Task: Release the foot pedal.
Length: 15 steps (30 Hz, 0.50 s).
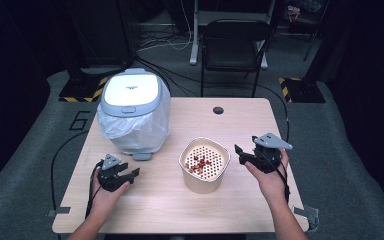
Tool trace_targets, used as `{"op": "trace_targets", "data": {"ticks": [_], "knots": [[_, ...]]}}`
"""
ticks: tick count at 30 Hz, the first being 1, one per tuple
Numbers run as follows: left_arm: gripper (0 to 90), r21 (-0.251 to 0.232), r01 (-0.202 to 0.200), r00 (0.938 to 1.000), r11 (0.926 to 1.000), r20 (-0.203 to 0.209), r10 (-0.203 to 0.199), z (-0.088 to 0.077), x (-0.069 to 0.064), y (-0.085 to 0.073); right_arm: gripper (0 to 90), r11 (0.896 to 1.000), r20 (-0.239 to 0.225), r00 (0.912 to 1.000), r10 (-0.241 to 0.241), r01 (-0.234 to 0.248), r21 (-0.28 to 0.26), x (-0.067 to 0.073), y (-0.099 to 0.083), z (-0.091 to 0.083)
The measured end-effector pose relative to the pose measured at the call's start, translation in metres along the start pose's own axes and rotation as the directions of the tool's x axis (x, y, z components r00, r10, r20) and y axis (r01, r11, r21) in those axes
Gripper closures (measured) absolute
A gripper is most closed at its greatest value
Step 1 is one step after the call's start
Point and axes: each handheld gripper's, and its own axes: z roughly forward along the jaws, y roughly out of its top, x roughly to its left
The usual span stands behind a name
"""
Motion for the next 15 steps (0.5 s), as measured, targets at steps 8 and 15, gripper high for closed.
{"op": "trace_targets", "data": {"ticks": [8, 15], "knots": [[41.7, 0.011, 0.023, 0.9997, 0.9997, -0.003, -0.023, -0.006, 0.019, -0.011, 29.4, 0.998, 0.031, 0.9988, 0.036, -0.038, 0.053, -0.012, -0.042, 0.002], [41.7, 0.01, 0.051, 0.9984, 0.9987, -0.026, -0.051, -0.005, 0.034, -0.018, 29.1, 0.995, 0.033, 0.9992, 0.02, -0.024, 0.097, -0.016, -0.077, 0.013]]}}
